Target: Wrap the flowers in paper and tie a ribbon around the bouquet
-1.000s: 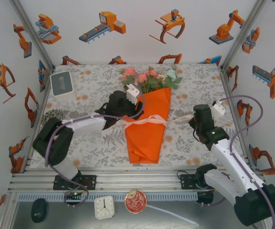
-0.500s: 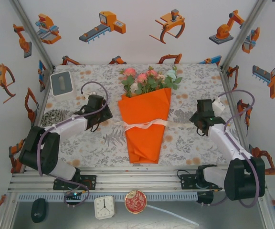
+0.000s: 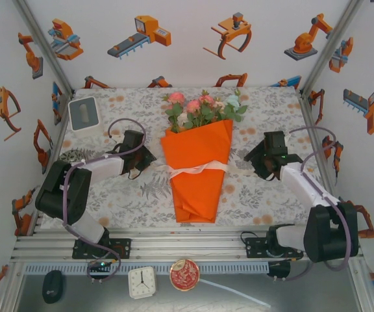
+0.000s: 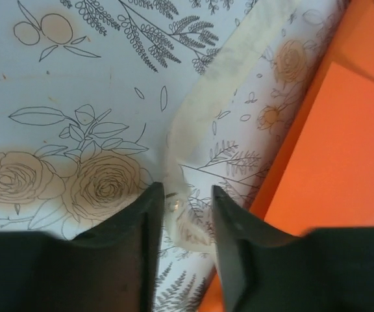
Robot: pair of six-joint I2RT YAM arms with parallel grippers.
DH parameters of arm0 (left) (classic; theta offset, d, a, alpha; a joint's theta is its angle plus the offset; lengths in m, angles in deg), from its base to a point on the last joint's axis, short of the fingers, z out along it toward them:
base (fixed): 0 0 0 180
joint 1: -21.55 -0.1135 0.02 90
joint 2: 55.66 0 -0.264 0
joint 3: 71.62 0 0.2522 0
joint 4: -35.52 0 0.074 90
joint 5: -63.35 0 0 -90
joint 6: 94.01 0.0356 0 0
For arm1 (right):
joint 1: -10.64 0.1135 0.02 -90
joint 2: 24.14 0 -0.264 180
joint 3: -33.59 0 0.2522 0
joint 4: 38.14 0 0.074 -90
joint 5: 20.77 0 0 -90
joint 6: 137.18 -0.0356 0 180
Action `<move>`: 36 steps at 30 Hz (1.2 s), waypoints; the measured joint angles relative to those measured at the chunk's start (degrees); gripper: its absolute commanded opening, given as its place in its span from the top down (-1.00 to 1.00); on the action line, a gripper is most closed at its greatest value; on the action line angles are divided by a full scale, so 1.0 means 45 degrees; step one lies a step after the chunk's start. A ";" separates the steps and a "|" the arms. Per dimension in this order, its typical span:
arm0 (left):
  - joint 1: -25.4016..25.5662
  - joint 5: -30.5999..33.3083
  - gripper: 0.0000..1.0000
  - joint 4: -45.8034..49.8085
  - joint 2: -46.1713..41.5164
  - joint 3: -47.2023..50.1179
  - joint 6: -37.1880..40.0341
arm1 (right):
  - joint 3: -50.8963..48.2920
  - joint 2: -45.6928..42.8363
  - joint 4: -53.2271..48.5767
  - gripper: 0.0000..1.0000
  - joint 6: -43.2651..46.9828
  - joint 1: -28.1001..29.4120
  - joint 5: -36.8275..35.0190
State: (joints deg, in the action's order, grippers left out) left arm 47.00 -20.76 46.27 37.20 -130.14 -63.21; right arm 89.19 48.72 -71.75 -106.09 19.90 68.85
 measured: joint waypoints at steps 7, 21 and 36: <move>0.0000 -0.0102 1.00 0.0000 0.0097 0.0010 -0.0262 | -0.0505 0.1302 0.0306 -0.20 -0.3055 0.0908 0.0398; 0.0000 -0.0180 1.00 0.0010 0.0092 0.0010 -0.0233 | -0.0714 0.2939 0.3220 0.61 -0.5557 0.1166 0.0937; -0.0651 0.1112 1.00 0.0345 -0.0816 0.0695 0.0316 | -0.1855 -0.1287 0.3905 1.00 -0.5756 0.1112 -0.0884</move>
State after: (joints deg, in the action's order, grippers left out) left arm 44.07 -15.75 47.82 33.52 -127.01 -61.79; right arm 80.84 42.92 -54.18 -131.99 24.90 64.87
